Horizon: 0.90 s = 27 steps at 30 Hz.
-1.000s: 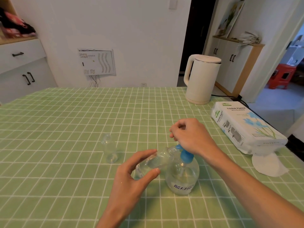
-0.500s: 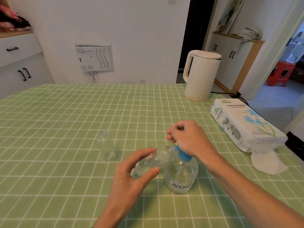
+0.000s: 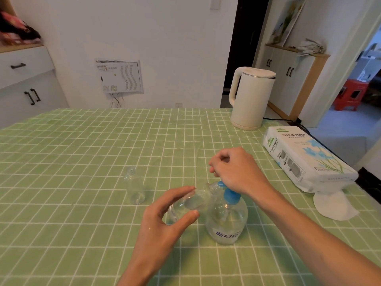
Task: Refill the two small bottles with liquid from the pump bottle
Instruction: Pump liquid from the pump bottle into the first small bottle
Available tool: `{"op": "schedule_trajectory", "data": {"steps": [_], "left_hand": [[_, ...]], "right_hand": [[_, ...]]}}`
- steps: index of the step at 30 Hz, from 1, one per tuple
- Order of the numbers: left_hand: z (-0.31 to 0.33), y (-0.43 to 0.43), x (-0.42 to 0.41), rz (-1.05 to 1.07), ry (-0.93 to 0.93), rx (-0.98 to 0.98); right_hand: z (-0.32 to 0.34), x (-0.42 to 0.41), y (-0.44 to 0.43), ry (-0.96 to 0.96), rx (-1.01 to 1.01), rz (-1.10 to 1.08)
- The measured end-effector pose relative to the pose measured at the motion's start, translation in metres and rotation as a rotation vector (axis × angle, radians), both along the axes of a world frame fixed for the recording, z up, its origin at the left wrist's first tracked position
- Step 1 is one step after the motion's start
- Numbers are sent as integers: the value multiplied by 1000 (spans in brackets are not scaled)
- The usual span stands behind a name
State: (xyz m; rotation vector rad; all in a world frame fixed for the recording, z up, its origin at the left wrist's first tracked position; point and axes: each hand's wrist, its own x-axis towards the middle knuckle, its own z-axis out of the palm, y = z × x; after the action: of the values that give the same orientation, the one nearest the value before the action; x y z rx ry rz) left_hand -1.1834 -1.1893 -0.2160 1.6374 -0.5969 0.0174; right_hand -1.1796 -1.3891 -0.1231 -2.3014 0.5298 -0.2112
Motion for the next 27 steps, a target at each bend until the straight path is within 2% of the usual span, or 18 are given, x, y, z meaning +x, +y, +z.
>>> {"op": "schedule_trajectory", "data": {"steps": [12,21,27], "left_hand": [[-4,0,0,-15,22,-3],[0,1,-1,-7,12,-12],[0,0,1,-6,-19,-8]], "right_hand": [[-14,-1,0,1,71,-40],[2,-3,2,-9,-23,-6],[-6,-3,1,-29,54,-45]]}}
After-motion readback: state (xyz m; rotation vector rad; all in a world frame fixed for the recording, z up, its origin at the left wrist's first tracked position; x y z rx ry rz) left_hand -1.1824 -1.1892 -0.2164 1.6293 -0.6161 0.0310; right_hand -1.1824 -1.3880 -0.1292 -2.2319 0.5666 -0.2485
